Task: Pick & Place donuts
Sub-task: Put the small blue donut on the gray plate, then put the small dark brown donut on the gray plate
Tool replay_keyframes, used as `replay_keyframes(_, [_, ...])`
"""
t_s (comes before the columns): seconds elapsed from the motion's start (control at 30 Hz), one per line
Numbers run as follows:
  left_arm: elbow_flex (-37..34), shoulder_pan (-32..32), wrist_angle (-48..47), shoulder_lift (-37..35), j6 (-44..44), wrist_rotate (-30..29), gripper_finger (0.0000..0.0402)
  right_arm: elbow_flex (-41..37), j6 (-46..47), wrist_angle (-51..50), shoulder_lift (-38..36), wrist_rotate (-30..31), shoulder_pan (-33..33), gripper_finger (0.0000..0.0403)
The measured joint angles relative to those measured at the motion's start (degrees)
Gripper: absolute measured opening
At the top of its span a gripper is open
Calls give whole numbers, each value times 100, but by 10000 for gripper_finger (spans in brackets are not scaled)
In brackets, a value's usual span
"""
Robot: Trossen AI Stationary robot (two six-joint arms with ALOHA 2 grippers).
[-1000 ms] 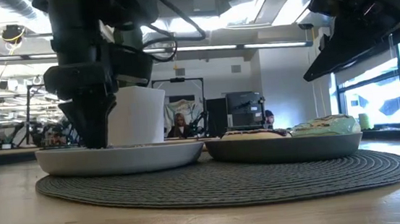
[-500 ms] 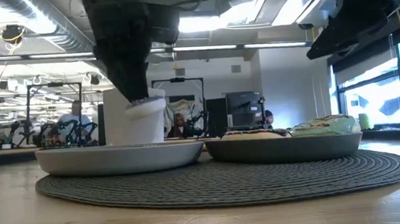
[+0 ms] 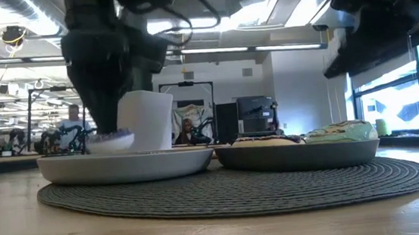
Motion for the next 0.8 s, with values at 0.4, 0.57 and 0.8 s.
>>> replay_keyframes(0.4, [-315, 2, 447, 3, -2, -260, 169, -98, -1496, 3229, 1133, -459, 7, 108])
replay_keyframes(0.57, [-315, 2, 438, -10, 116, -87, 169, -100, -1527, 3260, 1385, -461, 7, 108])
replay_keyframes(0.8, [69, 73, 651, -28, 666, -518, 169, -99, -1537, 3021, 998, -461, 7, 108])
